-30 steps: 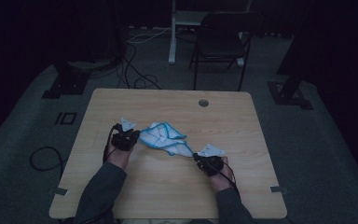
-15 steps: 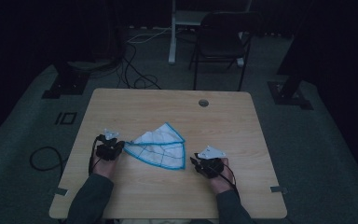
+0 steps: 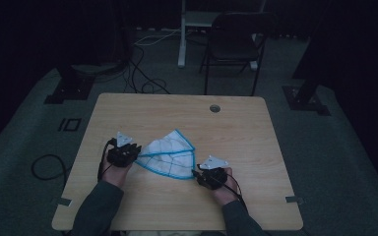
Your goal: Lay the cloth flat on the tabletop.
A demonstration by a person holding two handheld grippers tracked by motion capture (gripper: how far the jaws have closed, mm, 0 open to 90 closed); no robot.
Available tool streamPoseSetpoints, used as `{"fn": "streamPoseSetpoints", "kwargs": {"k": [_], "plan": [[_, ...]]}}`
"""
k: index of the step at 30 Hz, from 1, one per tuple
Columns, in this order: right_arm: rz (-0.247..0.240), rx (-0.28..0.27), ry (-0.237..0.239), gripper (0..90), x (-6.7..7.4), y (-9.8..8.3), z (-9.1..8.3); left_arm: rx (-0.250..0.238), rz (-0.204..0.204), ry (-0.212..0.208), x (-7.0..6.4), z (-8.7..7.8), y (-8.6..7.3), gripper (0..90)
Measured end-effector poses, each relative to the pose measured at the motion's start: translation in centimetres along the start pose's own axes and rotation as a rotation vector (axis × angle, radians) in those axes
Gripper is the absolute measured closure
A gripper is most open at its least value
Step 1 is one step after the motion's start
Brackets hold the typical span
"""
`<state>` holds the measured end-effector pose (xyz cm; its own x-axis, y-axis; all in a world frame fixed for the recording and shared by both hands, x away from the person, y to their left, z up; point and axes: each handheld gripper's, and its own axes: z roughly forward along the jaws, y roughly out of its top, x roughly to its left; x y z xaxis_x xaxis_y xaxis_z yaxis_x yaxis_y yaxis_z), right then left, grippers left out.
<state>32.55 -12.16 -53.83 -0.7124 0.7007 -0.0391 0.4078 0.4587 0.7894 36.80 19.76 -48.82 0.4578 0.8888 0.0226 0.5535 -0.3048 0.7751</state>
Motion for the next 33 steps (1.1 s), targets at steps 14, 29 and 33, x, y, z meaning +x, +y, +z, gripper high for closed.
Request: {"fn": "streamPoseSetpoints", "kwargs": {"k": [14,29,33], "plan": [[-0.01,0.022,0.014,65.8,0.5,-0.1,0.6,0.037,0.2,-0.106,-5.1,4.6,3.5,69.1],[-0.002,0.041,0.018,65.9,0.5,-0.4,0.7,0.081,0.277,-0.168,-8.2,8.2,4.8,59.7],[0.0,0.04,0.022,65.9,0.5,-0.4,0.7,0.088,0.292,-0.183,-8.9,8.9,4.9,57.8]]}}
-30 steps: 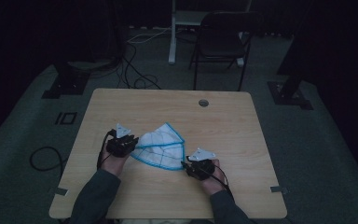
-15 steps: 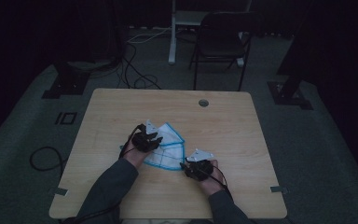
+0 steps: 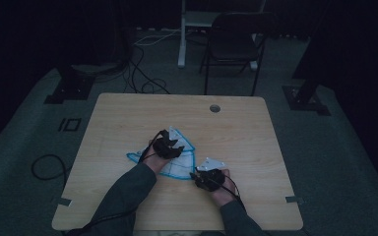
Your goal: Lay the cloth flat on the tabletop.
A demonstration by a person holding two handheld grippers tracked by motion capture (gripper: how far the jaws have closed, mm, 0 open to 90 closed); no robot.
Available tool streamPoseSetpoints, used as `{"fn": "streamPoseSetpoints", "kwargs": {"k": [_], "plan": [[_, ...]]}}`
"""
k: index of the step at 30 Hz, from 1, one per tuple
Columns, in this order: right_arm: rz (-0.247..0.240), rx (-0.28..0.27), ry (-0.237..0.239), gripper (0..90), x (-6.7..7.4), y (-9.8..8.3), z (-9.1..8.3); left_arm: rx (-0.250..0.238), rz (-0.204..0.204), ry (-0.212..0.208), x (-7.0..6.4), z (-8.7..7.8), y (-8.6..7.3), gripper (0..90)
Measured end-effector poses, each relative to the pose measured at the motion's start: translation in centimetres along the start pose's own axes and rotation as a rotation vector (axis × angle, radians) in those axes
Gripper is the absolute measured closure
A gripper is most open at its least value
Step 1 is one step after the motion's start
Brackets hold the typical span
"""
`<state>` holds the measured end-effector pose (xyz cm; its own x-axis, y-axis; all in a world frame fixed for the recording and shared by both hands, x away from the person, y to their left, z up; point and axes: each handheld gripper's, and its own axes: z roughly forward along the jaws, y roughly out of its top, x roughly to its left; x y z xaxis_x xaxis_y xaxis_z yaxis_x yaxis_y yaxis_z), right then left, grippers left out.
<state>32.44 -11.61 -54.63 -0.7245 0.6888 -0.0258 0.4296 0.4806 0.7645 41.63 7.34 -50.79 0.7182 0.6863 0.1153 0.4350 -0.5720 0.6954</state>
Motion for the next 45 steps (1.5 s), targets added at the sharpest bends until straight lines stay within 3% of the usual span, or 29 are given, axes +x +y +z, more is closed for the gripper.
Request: {"fn": "streamPoseSetpoints", "kwargs": {"k": [7,14,20,23,33,45], "plan": [[0.012,0.002,0.01,65.5,-0.1,0.0,0.0,0.003,0.035,-0.026,-0.9,1.1,0.5,52.5],[0.014,0.003,0.011,65.1,-0.1,0.0,0.0,0.049,0.057,0.004,-1.4,2.0,0.6,52.4],[0.02,0.004,0.016,64.8,-0.2,0.0,0.0,0.047,0.039,0.024,-1.3,1.7,0.5,79.4],[0.021,0.004,0.016,64.9,-0.2,0.0,0.0,0.036,0.031,0.04,-1.0,1.2,0.7,85.6],[0.024,0.004,0.018,64.9,-0.2,-0.1,0.1,-0.013,-0.008,0.083,0.9,-0.9,1.2,87.0],[0.023,0.005,0.021,66.0,-0.2,-0.1,0.0,-0.054,-0.095,0.165,5.2,-4.0,0.5,87.4]]}}
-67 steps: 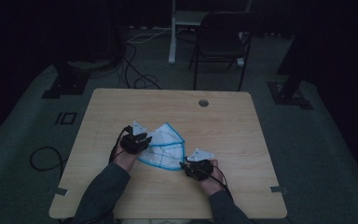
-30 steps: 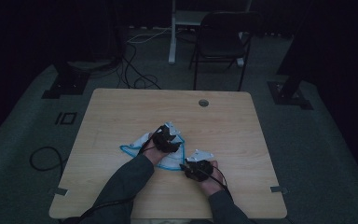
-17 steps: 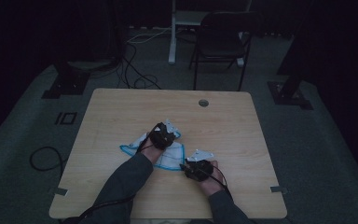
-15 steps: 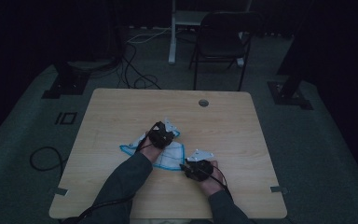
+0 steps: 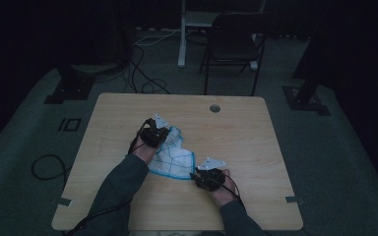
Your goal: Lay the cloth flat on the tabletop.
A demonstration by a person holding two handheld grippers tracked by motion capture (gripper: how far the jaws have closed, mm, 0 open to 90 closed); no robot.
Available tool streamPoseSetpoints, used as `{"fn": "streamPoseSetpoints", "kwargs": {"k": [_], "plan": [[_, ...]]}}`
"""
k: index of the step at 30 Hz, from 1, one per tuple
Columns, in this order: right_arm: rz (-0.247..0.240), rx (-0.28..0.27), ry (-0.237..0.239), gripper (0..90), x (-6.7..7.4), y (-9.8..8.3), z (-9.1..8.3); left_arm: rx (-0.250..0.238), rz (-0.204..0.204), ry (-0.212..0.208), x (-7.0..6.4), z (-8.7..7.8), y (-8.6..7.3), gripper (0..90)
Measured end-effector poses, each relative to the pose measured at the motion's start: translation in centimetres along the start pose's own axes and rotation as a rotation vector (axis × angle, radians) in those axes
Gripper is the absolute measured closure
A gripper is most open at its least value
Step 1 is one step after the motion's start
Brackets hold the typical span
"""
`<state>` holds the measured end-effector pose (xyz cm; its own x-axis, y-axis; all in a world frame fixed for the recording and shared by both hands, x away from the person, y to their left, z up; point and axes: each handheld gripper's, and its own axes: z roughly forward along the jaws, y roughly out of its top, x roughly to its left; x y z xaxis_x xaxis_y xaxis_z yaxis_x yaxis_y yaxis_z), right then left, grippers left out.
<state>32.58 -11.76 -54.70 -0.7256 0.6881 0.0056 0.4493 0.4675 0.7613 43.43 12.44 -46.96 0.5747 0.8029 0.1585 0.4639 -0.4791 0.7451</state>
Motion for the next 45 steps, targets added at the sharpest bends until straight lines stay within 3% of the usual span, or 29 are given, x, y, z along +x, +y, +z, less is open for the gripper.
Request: {"fn": "streamPoseSetpoints", "kwargs": {"k": [12,28,37,45], "plan": [[0.002,0.0,0.002,66.1,0.0,0.0,0.0,0.01,-0.098,0.079,5.0,-1.4,-1.4,87.4],[0.003,0.003,0.005,65.8,-0.1,-0.1,-0.1,0.062,-0.164,0.131,8.9,-1.9,-4.5,87.4],[0.009,0.005,0.006,65.9,-0.1,-0.1,-0.1,0.096,-0.233,0.171,11.4,-2.5,-6.9,87.5],[0.011,0.008,0.007,66.0,-0.1,-0.1,-0.2,0.134,-0.303,0.187,12.7,-2.5,-9.5,87.4]]}}
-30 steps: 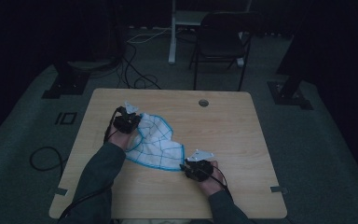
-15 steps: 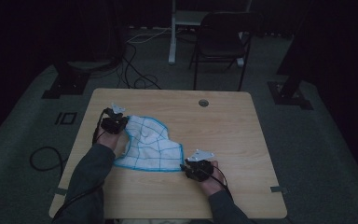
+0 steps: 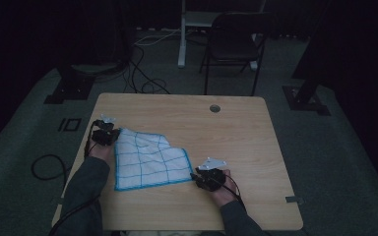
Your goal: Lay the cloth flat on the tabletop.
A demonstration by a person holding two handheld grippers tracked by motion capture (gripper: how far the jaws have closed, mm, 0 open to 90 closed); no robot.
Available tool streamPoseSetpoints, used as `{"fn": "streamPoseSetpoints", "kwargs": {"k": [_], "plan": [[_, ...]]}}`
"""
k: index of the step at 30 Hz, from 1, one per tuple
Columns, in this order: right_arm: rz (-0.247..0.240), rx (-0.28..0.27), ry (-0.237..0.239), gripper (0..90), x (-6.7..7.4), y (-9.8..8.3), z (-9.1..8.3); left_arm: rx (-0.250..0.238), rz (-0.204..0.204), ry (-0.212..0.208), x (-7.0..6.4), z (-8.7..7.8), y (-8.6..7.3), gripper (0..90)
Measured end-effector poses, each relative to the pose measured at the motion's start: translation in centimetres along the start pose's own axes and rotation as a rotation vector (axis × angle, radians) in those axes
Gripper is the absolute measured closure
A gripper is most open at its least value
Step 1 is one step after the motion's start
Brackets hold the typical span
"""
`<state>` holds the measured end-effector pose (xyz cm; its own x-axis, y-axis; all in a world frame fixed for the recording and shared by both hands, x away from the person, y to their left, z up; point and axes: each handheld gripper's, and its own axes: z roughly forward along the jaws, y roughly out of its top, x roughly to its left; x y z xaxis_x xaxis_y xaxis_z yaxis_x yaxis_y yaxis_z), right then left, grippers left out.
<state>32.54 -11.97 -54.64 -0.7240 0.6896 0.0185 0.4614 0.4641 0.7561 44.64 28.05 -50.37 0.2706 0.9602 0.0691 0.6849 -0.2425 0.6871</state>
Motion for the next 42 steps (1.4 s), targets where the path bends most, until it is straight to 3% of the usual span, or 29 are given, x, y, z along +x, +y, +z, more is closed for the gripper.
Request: {"fn": "streamPoseSetpoints", "kwargs": {"k": [10,14,18,26,31,42], "plan": [[-0.004,0.005,-0.003,67.5,0.1,0.0,0.0,0.029,-0.053,0.029,0.9,0.1,-0.8,87.3],[-0.003,0.006,-0.002,67.6,0.1,0.0,-0.1,0.012,-0.093,0.043,1.0,0.0,-0.8,82.9],[-0.001,0.006,0.0,67.5,0.1,0.0,0.0,-0.024,-0.071,0.035,0.2,-0.7,0.3,75.5],[-0.001,0.006,0.001,67.5,0.1,0.0,-0.1,-0.063,0.003,-0.039,-3.1,-0.8,2.8,70.7],[-0.001,0.006,0.002,67.4,0.1,0.0,-0.1,-0.044,0.044,-0.104,-5.9,0.2,3.7,69.1],[0.0,0.006,0.002,67.2,0.1,0.0,-0.1,0.008,0.187,-0.204,-12.8,2.3,4.1,67.1]]}}
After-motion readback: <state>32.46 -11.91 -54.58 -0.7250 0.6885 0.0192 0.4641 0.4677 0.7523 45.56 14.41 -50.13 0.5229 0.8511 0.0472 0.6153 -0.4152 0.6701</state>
